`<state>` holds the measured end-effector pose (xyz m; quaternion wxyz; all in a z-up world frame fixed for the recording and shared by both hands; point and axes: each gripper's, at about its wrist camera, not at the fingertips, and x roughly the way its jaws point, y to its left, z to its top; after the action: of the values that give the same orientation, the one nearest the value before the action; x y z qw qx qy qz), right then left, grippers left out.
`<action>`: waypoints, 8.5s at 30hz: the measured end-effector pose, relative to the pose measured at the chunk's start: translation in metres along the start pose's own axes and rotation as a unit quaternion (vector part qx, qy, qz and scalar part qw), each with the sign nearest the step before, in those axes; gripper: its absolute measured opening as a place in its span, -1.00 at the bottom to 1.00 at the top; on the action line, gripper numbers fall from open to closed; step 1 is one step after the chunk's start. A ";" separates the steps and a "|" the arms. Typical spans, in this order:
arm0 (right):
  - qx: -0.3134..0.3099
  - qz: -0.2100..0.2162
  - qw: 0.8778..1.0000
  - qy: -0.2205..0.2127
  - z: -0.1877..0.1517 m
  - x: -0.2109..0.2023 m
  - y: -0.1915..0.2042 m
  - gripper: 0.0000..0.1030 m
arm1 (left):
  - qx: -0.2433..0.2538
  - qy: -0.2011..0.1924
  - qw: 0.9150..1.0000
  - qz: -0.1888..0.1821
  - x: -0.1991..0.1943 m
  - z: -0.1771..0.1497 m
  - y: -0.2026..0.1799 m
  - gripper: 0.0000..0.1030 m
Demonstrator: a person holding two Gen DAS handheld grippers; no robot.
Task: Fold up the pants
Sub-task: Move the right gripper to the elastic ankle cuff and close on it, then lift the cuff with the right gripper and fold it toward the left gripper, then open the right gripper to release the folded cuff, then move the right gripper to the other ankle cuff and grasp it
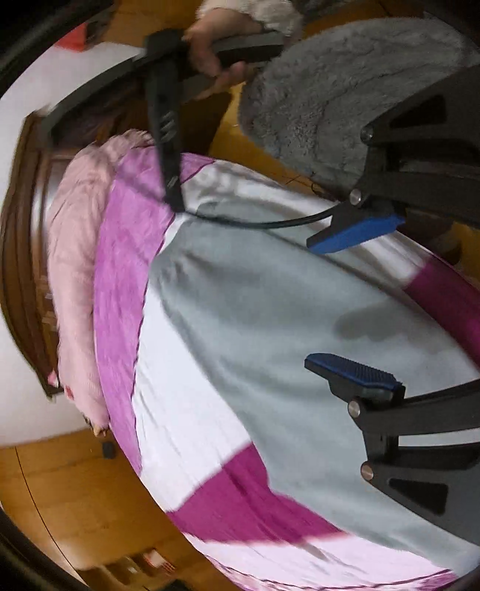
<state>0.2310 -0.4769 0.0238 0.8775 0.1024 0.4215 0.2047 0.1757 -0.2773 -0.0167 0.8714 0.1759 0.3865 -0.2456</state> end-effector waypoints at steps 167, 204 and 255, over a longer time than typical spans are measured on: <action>-0.634 0.203 0.745 0.031 -0.075 0.191 0.558 -1.00 | -0.522 -0.025 0.834 0.178 -0.244 -0.360 0.305 0.41; -0.265 0.183 0.947 0.021 -0.064 0.078 0.342 -0.78 | -0.330 0.009 0.930 0.159 -0.156 -0.225 0.240 -0.27; 0.298 0.166 0.929 -0.142 -0.094 0.007 -0.040 0.33 | -0.246 0.033 0.966 0.067 -0.071 -0.112 0.125 -0.11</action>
<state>0.1729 -0.5088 -0.0539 0.8107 0.4555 0.3115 0.1955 0.1395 -0.0984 -0.0190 0.8888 -0.0103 0.4514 -0.0782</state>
